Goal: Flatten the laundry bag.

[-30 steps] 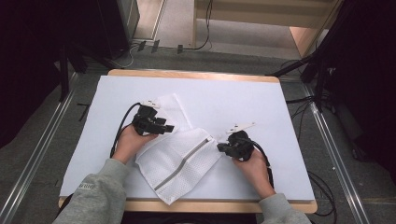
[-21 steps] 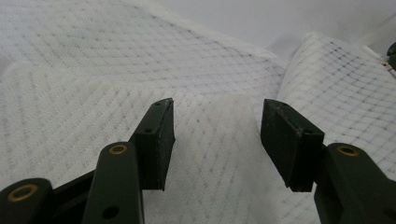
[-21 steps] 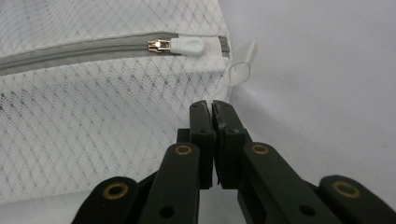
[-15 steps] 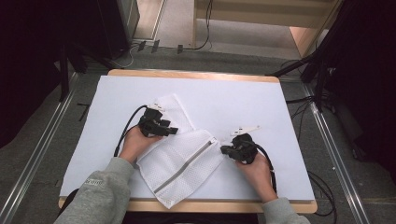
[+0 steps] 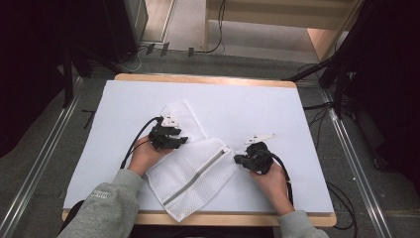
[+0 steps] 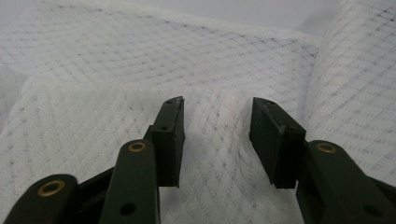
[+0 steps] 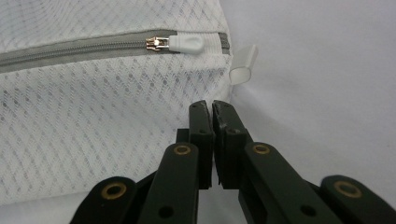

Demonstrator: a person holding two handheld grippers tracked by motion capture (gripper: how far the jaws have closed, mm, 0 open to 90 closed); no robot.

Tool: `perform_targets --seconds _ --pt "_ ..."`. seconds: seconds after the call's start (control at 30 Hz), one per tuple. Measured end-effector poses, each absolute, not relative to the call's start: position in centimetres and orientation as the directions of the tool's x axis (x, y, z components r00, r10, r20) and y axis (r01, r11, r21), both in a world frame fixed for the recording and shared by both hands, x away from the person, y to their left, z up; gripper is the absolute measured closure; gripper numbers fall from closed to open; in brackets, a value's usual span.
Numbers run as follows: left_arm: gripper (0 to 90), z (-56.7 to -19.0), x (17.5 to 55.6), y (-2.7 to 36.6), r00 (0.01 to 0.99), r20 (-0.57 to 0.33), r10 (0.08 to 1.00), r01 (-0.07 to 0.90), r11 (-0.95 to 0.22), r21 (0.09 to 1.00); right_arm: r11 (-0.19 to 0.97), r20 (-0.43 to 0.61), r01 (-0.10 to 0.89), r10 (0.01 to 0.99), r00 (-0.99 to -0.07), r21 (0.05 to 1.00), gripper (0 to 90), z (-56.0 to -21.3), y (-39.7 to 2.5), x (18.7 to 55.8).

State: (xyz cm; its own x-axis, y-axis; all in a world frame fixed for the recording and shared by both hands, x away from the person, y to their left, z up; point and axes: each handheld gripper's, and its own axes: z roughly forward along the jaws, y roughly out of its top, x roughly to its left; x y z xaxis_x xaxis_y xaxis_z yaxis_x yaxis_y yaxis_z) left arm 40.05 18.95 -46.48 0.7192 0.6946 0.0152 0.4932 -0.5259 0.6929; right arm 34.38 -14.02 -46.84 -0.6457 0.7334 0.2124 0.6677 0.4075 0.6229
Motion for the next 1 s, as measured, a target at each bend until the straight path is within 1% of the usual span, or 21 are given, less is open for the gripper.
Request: perform_targets --seconds 0.1,0.2,0.23,0.3,0.37,0.43,0.5,0.73,1.0 --pt "67.7 -46.4 40.1 19.2 0.711 0.003 0.704 0.505 -0.514 0.694 0.407 0.212 0.668 0.735 -0.645 0.623 88.7 -46.8 -14.0 34.4" --pt "76.0 -46.4 40.2 19.4 0.709 -0.009 0.705 0.515 -0.509 0.690 0.406 0.213 0.670 0.736 -0.643 0.622 88.7 -46.8 -14.0 34.4" --pt "80.6 -46.3 40.2 19.4 0.708 -0.017 0.706 0.520 -0.506 0.688 0.405 0.214 0.671 0.736 -0.642 0.622 88.7 -46.8 -14.0 34.4" --pt "83.7 -46.3 40.3 19.5 0.706 -0.030 0.708 0.532 -0.502 0.682 0.405 0.215 0.671 0.736 -0.642 0.621 88.7 -46.8 -14.0 34.4" --pt "88.1 -46.1 40.6 19.7 0.695 -0.073 0.715 0.564 -0.480 0.672 0.404 0.218 0.673 0.735 -0.642 0.619 88.7 -46.8 -14.0 34.5" --pt "89.6 -46.0 40.9 20.0 0.683 -0.116 0.722 0.597 -0.460 0.657 0.403 0.220 0.675 0.735 -0.641 0.619 88.8 -46.8 -14.0 34.5" --pt "89.7 -45.7 41.0 20.2 0.672 -0.128 0.729 0.609 -0.447 0.655 0.403 0.219 0.673 0.735 -0.642 0.620 88.8 -46.8 -14.0 34.5" --pt "90.0 -43.6 41.1 23.1 0.626 -0.182 0.758 0.616 -0.337 0.712 0.402 0.216 0.674 0.739 -0.639 0.620 88.9 -46.8 -14.2 34.6" --pt "90.0 -41.9 40.7 27.0 0.581 -0.240 0.778 0.626 -0.239 0.742 0.386 0.219 0.678 0.747 -0.627 0.625 88.9 -46.5 -14.7 34.8"
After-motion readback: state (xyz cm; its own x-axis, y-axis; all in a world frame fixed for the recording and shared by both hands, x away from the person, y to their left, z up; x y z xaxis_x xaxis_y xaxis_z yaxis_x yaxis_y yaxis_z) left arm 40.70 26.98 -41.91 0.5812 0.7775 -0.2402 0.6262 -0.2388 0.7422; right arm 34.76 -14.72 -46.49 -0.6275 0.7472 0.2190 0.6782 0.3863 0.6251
